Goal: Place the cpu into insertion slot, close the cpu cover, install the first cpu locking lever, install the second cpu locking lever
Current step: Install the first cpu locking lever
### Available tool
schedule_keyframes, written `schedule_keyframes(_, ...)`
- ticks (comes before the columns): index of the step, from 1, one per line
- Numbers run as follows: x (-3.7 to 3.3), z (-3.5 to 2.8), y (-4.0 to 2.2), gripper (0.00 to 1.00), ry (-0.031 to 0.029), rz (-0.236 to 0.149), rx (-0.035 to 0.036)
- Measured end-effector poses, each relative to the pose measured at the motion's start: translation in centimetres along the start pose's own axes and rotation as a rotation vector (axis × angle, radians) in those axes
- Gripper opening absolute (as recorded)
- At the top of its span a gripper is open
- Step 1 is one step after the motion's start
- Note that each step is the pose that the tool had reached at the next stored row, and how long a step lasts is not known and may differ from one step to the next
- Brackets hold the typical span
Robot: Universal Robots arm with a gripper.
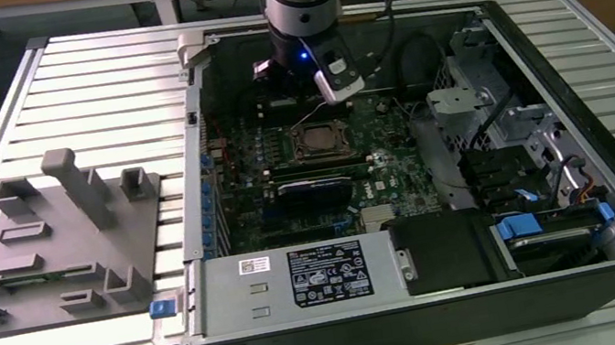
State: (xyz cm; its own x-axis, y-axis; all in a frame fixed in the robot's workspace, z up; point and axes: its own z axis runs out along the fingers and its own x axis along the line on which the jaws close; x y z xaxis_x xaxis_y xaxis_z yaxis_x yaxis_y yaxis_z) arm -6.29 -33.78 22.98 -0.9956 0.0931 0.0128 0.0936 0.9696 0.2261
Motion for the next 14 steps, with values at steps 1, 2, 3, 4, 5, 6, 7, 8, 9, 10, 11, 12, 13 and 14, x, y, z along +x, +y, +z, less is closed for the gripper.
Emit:
schedule_keyframes(1,0.0,0.06,0.06,0.11,0.0,0.0,0.0)
schedule_keyframes(2,-0.04,0.13,0.12,0.11,0.0,0.0,0.0)
schedule_keyframes(3,-0.11,0.19,0.16,0.11,0.0001,0.0,0.0)
schedule_keyframes(4,-0.21,0.27,0.19,0.11,0.0,0.0,-0.0002)
schedule_keyframes(5,-0.35,0.34,0.23,0.11,0.0,0.0,-0.0001)
schedule_keyframes(6,-0.51,0.41,0.26,0.11,0.0001,0.0,0.0)
schedule_keyframes(7,-0.65,0.47,0.3,0.11,0.0,0.0,0.0)
schedule_keyframes(8,-0.78,0.54,0.33,0.11,0.0001,0.0,0.0)
schedule_keyframes(9,-0.89,0.6,0.37,0.11,0.0001,0.0,0.0)
schedule_keyframes(10,-1.01,0.66,0.41,0.11,0.0001,0.0,0.0)
schedule_keyframes(11,-1.14,0.72,0.44,0.11,0.0001,0.0,0.0)
schedule_keyframes(12,-1.29,0.78,0.49,0.11,0.0,0.0,0.0)
schedule_keyframes(13,-1.46,0.84,0.54,0.11,0.0001,0.0,0.0)
schedule_keyframes(14,-1.59,0.89,0.57,0.11,0.0001,0.0,0.0)
